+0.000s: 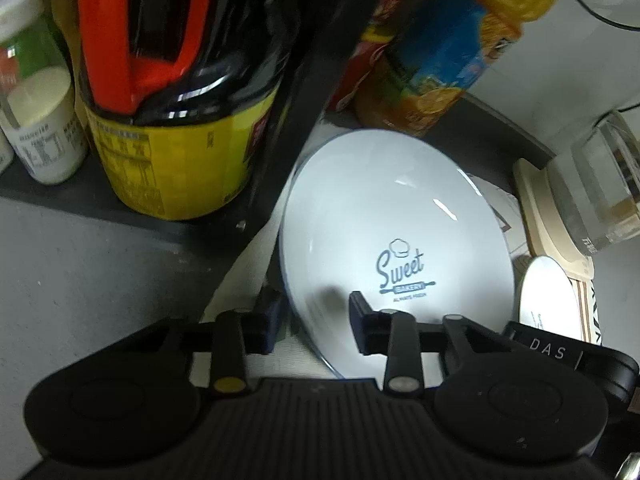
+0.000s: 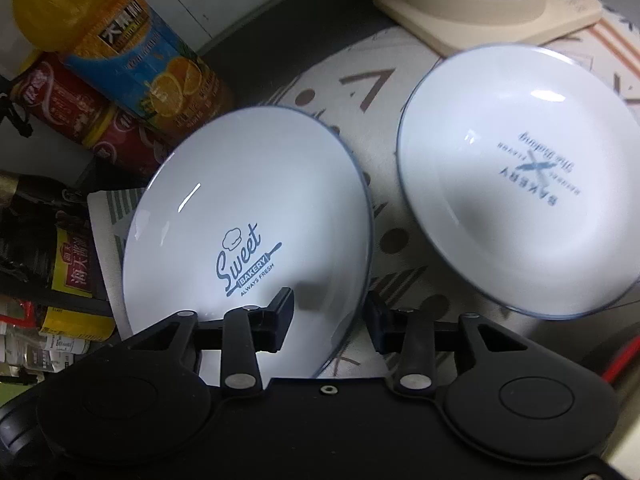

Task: Organize plates and bowls
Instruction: 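Close the left gripper on the 'Sweet' plate rim while the right gripper also grips it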

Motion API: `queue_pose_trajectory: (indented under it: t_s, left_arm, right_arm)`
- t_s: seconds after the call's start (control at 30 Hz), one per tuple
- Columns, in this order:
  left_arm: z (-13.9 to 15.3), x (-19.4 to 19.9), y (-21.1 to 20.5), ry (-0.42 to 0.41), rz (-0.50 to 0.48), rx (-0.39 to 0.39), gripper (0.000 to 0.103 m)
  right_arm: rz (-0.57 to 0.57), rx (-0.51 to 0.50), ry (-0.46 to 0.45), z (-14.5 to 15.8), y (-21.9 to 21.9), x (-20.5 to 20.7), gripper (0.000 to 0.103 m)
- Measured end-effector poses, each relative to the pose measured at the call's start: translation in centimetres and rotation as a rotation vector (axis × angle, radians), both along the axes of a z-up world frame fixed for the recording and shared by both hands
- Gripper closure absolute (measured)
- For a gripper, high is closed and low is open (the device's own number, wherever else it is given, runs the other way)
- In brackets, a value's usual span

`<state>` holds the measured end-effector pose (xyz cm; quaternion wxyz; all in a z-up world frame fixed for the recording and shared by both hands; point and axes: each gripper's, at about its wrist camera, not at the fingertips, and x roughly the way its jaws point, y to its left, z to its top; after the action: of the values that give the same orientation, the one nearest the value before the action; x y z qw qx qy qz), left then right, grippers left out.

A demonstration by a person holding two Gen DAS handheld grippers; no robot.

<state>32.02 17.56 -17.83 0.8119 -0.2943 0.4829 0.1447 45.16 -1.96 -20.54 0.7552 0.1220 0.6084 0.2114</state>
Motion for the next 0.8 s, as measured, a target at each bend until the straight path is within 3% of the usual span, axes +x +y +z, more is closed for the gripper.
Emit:
queue_pose_trajectory:
  t_s: [0.13, 0.2, 0.23, 0.27, 0.33, 0.47, 0.8]
  left_arm:
    - [-1.3, -0.3, 0.5, -0.018, 0.017, -0.012, 0.08]
    - [-1.3, -0.3, 0.6, -0.035, 0.006, -0.022, 0.089]
    - [-1.2, -0.5, 0.7, -0.035, 0.014, -0.029, 0.089]
    - [-1.1, -0.6, 0.8, -0.034, 0.017, -0.031, 0.089]
    - [-0.6, -0.8, 0.7, -0.045, 0.01, -0.025, 0.09]
    - [0.9, -1.5, 0.4, -0.09, -0.005, 0.004, 0.09]
    - [3.4, -3.7, -0.5, -0.106, 0.003, 0.0, 0.09]
  right_arm:
    - [-0.001, 0.006, -0.049, 0.0, 0.4, 0.0, 0.064]
    - [-0.002, -0.002, -0.06, 0.0, 0.4, 0.1, 0.07]
    - [-0.003, -0.019, -0.066, 0.0, 0.4, 0.1, 0.081]
    - [-0.003, -0.022, -0.066, 0.0, 0.2, 0.2, 0.083]
    - [0.008, -0.01, -0.075, 0.3, -0.1, 0.2, 0.085]
    - [0.082, -0.017, -0.208, 2.7, 0.0, -1.0, 0.089]
    - [0.087, 0.043, -0.251, 5.1, -2.3, -2.7, 0.089]
